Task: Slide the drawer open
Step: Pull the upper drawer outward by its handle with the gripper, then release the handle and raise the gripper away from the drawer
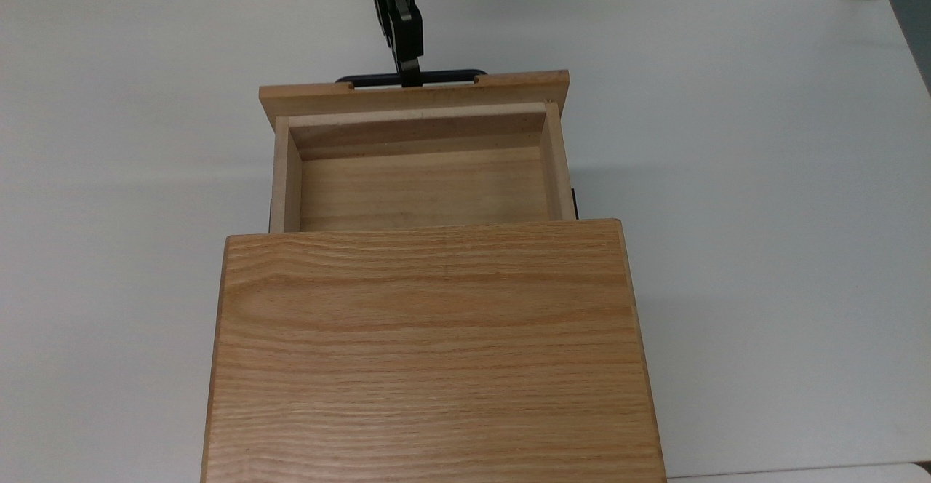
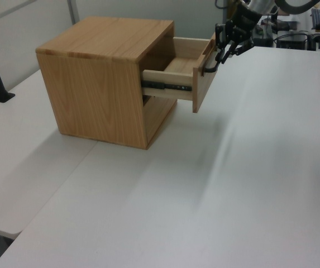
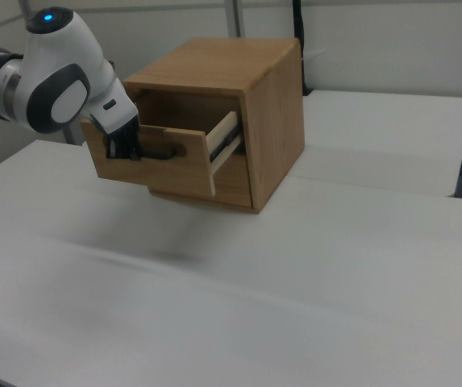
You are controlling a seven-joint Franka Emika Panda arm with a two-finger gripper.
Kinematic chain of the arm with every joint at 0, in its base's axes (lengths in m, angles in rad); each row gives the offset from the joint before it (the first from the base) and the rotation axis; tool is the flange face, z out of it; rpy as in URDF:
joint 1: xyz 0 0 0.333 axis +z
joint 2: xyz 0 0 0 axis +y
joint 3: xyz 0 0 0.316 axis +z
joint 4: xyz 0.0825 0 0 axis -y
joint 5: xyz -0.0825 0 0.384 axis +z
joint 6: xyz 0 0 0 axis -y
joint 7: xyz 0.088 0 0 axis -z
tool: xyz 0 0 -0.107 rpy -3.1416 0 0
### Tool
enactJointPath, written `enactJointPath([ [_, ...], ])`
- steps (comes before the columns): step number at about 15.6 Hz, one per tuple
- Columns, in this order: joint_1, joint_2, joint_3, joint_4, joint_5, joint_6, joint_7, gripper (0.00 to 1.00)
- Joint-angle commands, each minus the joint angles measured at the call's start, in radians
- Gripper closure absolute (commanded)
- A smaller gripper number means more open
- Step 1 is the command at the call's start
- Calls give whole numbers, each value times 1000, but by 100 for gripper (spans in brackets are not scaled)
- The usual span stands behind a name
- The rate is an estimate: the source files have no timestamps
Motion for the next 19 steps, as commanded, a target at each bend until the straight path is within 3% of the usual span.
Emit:
enactJointPath([
  [1, 4, -43, -29, -49, 41, -73, -101, 81],
  [7, 4, -52, -47, -44, 43, -102, -99, 78],
  [9, 4, -49, -49, -22, 44, -107, -89, 41],
  [12, 3, -51, -55, 34, 44, -109, -64, 39],
  [16, 7, -51, -63, 64, 46, -157, -78, 20],
  [17, 9, -51, -63, 71, 46, -199, -107, 15],
  [18, 15, -51, -60, 86, 46, -251, -185, 4],
  [19, 16, -51, -54, 100, 46, -315, -298, 0],
])
